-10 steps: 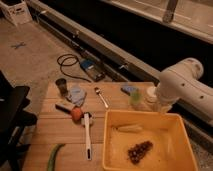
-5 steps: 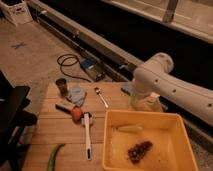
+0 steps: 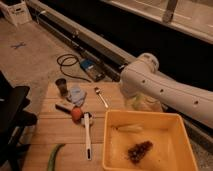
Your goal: Place towel in plastic cup
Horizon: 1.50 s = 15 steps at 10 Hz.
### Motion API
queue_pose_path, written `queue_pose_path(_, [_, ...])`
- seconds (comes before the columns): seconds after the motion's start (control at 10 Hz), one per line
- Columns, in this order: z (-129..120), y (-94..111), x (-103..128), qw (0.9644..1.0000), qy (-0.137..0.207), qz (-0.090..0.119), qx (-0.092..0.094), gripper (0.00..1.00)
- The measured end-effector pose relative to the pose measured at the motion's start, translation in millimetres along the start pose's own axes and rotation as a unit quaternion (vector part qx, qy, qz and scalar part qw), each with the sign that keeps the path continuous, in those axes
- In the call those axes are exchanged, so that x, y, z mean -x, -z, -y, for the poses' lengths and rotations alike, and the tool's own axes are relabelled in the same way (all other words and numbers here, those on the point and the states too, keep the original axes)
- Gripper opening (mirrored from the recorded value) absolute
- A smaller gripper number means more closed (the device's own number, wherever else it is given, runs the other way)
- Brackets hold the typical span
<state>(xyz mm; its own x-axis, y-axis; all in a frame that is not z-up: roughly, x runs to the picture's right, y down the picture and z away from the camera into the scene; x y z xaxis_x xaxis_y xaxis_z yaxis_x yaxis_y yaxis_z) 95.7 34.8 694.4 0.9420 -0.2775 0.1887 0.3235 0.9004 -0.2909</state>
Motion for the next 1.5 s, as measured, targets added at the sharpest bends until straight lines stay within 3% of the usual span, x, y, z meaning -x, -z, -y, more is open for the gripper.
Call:
queue_pose_path(0.2, [-1, 0, -3, 1.0000, -0.002, -0.004, 0.001, 0.65])
queue_pose_path(0.4, [12, -10, 9, 0.9998, 0.016, 0.012, -0.004, 0.65])
queue_pose_path(0.6, [31, -21, 36, 0.9985, 0.045, 0.028, -0.010, 0.65])
queue_pose_path(0.9, [68, -46, 99, 0.9935, 0.094, 0.060, -0.020, 0.65])
queue_pose_path(1.1, [93, -67, 141, 0.9877, 0.127, 0.087, -0.026, 0.65])
queue_pose_path(1.3, [121, -97, 180, 0.9789, 0.162, 0.122, -0.029, 0.65])
queue_pose_path(1.5, [132, -131, 198, 0.9733, 0.173, 0.149, -0.024, 0.65])
